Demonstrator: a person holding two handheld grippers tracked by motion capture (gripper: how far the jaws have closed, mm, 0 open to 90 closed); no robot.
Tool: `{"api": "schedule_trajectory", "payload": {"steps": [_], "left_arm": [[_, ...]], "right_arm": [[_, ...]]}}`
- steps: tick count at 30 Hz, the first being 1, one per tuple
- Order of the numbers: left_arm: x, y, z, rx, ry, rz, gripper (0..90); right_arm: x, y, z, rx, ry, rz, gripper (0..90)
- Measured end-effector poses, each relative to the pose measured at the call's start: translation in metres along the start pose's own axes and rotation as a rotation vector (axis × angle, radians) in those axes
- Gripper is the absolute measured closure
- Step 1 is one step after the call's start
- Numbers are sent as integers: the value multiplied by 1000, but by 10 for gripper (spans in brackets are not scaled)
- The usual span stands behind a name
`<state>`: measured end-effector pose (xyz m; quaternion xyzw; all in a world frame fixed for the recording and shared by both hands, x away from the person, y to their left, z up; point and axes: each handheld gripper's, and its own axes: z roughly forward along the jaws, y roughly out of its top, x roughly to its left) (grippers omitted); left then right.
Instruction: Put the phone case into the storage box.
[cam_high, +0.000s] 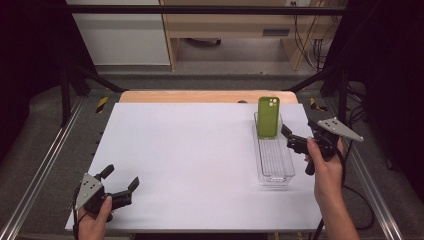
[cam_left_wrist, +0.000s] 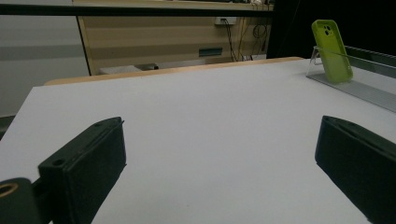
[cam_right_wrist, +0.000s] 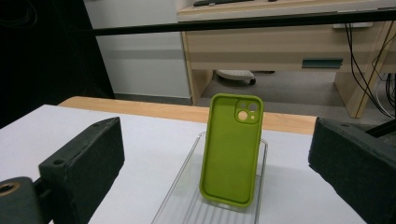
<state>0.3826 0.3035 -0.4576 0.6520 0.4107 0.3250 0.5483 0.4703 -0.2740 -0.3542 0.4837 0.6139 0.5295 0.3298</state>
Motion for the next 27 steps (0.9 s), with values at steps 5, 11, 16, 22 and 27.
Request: {"api": "schedule_trajectory", "payload": {"steps": [5, 11, 16, 22, 27], "left_arm": [[3, -1, -1, -6, 9, -12, 15], [4, 0, -3, -17, 10, -13, 15], [5, 0, -4, -24, 10, -12, 15], [6, 0, -4, -27, 11, -14, 14], [7, 0, -5, -29, 9, -13, 14]], "right_arm": [[-7, -9, -7, -27, 10, -3, 32], [-14, -20, -17, -60, 8, -16, 30], [-20, -30, -25, -86, -1, -16, 28], [-25, -43, -32, -100, -8, -25, 28], [-27, -54, -37, -102, -4, -22, 28]]}}
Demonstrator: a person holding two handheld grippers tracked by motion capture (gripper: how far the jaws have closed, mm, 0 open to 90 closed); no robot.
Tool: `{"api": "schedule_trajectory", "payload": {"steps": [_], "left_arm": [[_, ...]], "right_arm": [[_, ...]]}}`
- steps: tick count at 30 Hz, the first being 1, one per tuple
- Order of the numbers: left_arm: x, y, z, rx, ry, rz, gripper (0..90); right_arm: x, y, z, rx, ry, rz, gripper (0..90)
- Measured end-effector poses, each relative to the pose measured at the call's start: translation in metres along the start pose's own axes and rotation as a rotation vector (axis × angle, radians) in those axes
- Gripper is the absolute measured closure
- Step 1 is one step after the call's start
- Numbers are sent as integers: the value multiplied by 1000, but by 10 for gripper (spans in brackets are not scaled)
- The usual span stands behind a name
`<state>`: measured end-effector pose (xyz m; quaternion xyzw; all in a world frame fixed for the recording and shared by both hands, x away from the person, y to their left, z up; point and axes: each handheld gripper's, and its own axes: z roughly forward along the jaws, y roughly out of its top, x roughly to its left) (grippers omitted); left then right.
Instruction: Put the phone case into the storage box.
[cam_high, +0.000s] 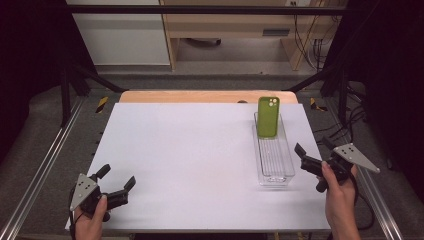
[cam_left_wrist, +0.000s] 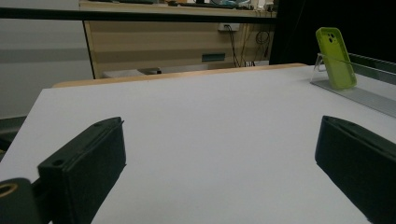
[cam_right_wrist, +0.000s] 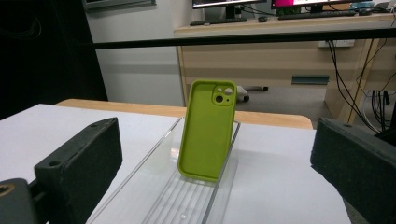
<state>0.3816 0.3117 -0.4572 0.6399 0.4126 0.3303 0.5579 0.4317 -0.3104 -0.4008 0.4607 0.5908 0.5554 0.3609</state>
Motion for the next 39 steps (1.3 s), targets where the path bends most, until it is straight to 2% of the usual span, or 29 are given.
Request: {"api": "schedule_trajectory", "payload": {"steps": [13, 21, 27, 31, 39], "left_arm": [[0, 0, 0, -5, -3, -1, 9], [0, 0, -1, -4, -5, 1, 10], [0, 0, 0, 1, -7, 7, 10], [-1, 0, -1, -6, -17, 10, 10], [-2, 0, 0, -9, -28, 21, 10]], "right_arm": [[5, -24, -8, -16, 28, -21, 24], [14, -37, -10, -37, 93, -62, 22], [20, -42, -10, -22, 127, -71, 22], [23, -46, -11, -19, 129, -85, 23], [25, -53, -11, -21, 143, -72, 23]]}}
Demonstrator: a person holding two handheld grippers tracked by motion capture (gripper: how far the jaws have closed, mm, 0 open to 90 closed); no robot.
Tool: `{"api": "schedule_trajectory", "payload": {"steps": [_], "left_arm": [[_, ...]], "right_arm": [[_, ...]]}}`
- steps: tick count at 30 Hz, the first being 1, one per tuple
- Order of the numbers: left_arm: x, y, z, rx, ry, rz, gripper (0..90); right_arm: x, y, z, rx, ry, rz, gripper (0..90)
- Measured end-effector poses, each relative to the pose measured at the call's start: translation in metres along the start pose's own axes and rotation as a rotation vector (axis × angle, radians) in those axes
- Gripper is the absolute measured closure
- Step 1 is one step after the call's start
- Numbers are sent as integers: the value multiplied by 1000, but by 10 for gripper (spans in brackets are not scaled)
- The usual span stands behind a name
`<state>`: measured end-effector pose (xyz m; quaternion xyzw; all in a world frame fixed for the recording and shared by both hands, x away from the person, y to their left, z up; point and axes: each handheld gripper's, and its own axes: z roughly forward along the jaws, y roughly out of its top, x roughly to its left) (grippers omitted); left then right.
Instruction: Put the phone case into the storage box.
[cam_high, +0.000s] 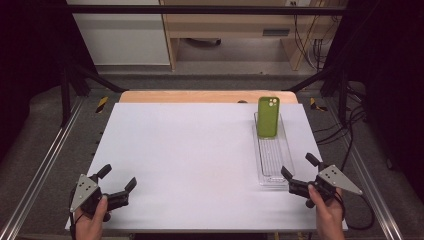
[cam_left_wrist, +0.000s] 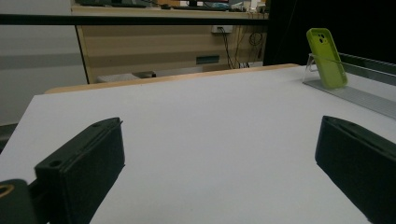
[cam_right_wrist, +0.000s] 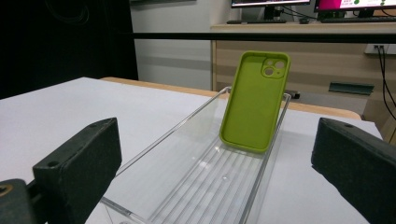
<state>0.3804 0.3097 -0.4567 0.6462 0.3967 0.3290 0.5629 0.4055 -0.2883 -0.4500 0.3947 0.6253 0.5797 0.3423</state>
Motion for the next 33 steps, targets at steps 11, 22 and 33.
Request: {"api": "schedule_trajectory", "payload": {"steps": [11, 22, 33], "left_arm": [[-2, 1, 0, -7, -14, 9, 10], [-6, 2, 0, -30, -32, 22, 10], [-14, 4, 2, -50, -74, 35, 7]], "right_arm": [[4, -4, 1, 8, 25, -3, 23], [11, -7, 5, 8, 46, -19, 23], [13, -12, 6, 10, 56, -10, 23]]}}
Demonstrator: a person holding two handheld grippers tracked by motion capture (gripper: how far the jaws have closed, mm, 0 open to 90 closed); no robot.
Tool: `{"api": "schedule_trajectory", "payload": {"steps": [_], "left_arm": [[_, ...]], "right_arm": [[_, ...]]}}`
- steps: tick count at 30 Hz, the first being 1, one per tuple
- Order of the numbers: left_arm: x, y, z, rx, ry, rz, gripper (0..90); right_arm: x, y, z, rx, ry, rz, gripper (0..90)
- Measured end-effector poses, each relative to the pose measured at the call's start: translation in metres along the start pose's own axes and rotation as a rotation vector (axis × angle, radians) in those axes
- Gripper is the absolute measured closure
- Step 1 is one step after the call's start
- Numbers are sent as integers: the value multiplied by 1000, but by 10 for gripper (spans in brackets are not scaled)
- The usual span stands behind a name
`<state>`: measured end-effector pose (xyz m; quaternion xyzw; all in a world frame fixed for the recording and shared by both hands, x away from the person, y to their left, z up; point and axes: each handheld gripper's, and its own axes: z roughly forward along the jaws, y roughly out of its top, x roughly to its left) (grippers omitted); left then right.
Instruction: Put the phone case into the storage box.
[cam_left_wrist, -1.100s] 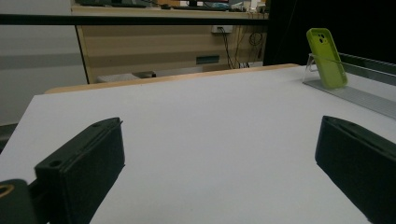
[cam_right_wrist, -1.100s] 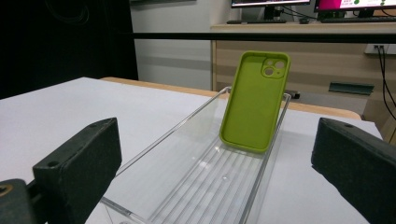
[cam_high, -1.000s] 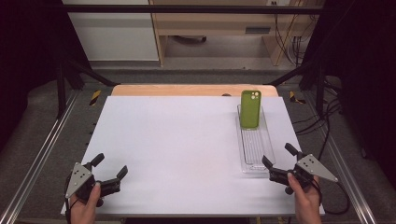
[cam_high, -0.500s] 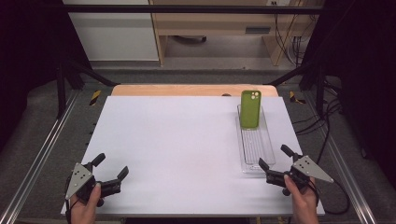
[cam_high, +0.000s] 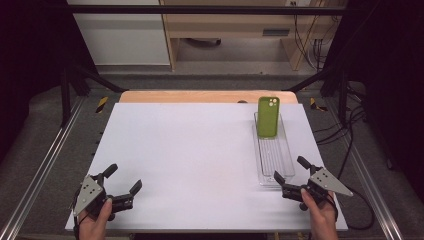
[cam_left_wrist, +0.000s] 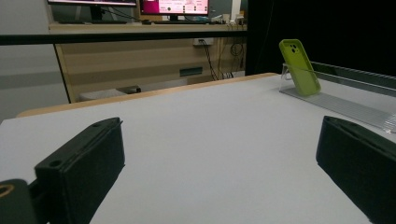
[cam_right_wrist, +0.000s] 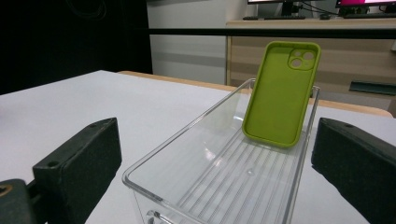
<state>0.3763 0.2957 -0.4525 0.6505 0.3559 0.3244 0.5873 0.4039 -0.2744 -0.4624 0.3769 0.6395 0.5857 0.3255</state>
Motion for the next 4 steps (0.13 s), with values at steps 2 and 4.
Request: {"api": "schedule_trajectory", "payload": {"steps": [2, 4], "left_arm": [[-1, 0, 1, 2, -3, 1, 7], [-2, 0, 2, 7, -7, 4, 7]], "right_arm": [[0, -1, -1, 6, -5, -2, 23], [-1, -3, -2, 11, -8, -8, 23]]}}
